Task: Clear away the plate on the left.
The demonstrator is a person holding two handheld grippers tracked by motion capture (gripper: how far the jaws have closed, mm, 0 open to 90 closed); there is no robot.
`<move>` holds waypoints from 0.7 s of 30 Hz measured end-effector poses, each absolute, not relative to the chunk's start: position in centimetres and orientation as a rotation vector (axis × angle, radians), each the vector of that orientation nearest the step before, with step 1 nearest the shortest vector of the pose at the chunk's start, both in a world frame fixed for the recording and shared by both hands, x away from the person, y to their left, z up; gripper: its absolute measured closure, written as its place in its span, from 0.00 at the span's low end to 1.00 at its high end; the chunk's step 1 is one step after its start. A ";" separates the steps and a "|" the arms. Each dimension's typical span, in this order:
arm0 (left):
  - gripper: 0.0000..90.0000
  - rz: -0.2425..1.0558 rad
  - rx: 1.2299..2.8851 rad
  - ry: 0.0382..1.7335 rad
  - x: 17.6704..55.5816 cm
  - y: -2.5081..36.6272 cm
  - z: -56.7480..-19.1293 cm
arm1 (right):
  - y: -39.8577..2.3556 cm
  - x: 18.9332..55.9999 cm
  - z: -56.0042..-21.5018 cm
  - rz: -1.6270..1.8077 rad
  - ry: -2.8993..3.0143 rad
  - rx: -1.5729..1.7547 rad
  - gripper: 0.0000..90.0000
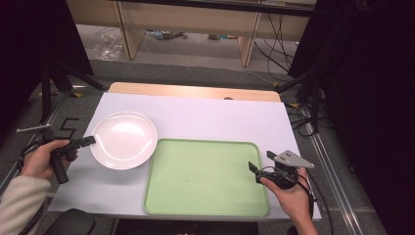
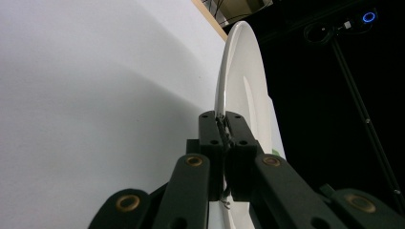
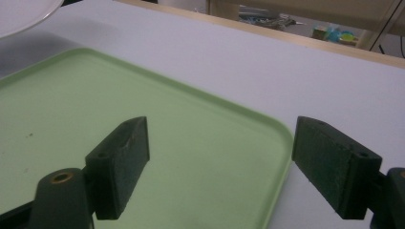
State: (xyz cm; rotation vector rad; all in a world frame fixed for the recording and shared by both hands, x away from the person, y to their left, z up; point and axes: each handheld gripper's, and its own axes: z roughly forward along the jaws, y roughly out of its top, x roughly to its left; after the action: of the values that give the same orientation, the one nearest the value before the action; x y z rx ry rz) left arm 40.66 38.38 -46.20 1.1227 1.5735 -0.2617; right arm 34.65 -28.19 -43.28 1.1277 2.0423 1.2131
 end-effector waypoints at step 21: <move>0.96 -0.301 1.145 1.548 41.0 36.8 -45.8 | -28.1 34.8 -43.5 1.239 2.026 1.126 0.24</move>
State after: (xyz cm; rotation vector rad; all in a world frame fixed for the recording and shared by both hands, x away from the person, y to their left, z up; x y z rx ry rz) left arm 40.98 36.77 -45.85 1.1453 1.5480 -0.3014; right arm 34.79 -28.06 -43.46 1.1258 2.0258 1.2390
